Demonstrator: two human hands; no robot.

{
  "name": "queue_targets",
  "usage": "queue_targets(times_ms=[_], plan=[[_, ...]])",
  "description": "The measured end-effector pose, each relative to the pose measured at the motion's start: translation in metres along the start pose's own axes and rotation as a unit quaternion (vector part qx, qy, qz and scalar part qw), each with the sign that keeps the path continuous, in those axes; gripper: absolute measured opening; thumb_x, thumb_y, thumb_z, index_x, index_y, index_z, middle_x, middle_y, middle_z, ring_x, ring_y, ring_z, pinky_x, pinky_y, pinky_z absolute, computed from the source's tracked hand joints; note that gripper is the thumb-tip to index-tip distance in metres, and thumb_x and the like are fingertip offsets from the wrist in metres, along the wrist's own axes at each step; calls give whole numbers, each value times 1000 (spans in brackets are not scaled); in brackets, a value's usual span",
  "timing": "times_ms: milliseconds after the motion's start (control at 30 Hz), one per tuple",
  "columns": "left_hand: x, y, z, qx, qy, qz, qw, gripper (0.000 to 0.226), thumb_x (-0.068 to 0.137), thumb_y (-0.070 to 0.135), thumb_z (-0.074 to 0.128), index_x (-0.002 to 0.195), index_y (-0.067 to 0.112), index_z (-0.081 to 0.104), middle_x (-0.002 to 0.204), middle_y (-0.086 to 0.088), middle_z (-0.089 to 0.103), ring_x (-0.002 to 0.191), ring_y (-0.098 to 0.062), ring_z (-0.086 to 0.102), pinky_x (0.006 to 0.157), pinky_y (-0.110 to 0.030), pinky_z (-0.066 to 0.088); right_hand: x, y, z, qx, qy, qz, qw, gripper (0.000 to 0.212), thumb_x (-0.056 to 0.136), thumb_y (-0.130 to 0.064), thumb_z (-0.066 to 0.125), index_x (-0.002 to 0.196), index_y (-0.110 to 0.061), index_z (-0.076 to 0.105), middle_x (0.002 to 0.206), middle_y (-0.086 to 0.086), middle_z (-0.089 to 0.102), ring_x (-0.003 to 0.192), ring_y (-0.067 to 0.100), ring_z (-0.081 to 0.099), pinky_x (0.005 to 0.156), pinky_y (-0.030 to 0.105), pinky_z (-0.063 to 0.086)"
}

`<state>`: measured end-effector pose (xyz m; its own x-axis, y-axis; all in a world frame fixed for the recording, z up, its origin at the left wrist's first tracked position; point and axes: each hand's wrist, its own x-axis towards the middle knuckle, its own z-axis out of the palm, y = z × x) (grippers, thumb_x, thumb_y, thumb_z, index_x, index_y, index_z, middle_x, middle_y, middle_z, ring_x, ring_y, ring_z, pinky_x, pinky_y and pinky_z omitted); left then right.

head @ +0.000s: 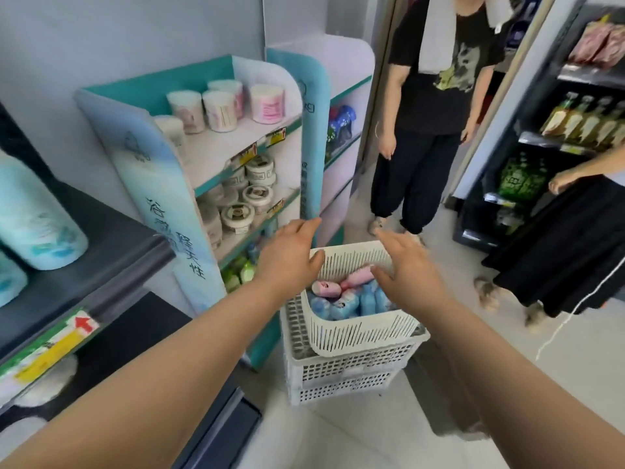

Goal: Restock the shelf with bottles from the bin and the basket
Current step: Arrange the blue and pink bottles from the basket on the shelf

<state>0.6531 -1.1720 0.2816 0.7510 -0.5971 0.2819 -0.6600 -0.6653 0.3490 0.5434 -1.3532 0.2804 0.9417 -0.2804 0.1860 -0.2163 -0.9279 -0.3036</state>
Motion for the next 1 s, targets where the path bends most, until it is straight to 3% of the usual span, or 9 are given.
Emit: queue_targets(times_ms=[200, 467, 767, 1000], plan=[[46, -7, 62, -12, -50, -17, 999, 55, 91, 31, 54, 141, 17, 38, 132, -8, 50, 119, -27, 49, 96, -38, 42, 36, 58, 38, 14, -48, 30, 998, 63, 90, -25, 58, 146, -18, 32, 151, 10, 35, 139, 26, 30, 113, 37, 25], [104, -17, 153, 2, -117, -95, 989, 54, 89, 26, 58, 140, 15, 42, 134, -9, 52, 119, -30, 50, 98, -40, 40, 117, 142, 99, 15, -136, 5, 991, 64, 89, -26, 57, 147, -19, 31, 152, 8, 33, 141, 25, 28, 117, 37, 19], [125, -54, 270, 19, -230, -223, 947, 55, 90, 27, 53, 143, 22, 36, 141, -5, 44, 126, -25, 44, 103, -34, 36, 172, 211, 196, -10, -242, -41, 969, 61, 86, -24, 60, 143, -17, 38, 147, 8, 41, 138, 27, 33, 117, 37, 21], [135, -85, 338, 53, -295, -203, 932, 58, 89, 27, 55, 143, 21, 32, 144, -9, 39, 127, -30, 42, 106, -40, 35, 191, 222, 266, -76, -279, -32, 957, 60, 89, -32, 56, 144, -21, 34, 149, 9, 37, 139, 30, 30, 116, 42, 21]])
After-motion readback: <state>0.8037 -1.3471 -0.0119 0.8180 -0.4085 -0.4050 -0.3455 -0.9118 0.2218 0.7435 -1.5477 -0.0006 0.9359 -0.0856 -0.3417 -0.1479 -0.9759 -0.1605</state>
